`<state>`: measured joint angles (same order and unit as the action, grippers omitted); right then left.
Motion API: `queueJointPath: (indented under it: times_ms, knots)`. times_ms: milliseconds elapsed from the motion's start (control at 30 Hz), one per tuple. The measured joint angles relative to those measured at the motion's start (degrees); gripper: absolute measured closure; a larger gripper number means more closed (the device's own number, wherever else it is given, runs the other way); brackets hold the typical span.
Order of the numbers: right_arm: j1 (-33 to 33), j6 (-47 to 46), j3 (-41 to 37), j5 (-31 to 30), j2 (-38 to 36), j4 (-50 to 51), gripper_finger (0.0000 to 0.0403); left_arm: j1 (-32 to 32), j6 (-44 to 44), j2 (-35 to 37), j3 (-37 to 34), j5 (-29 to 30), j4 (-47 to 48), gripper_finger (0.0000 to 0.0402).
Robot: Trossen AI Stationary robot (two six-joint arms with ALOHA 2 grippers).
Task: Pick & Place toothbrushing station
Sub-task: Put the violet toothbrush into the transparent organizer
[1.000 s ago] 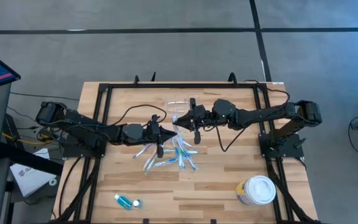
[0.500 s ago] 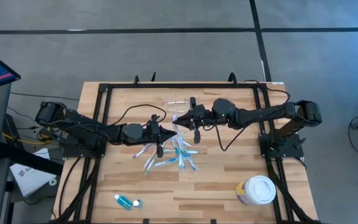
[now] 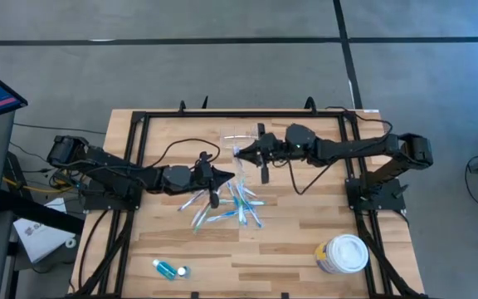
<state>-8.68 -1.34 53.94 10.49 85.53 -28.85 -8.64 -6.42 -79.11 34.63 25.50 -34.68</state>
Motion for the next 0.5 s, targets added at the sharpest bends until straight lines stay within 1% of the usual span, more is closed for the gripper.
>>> queueJointPath:
  times_ms: [67, 500]
  knots:
    - [-1.3, 0.0, -0.2, -0.3, -0.3, 1.9, 0.0403, 0.0, 0.1, 0.0, 0.0, 0.0, 0.1, 0.0400]
    - [-10.0, 0.4, -2.5, -0.1, -0.5, 1.8, 0.0403, 0.0, 0.1, 0.0, 0.0, 0.0, 0.2, 0.0400]
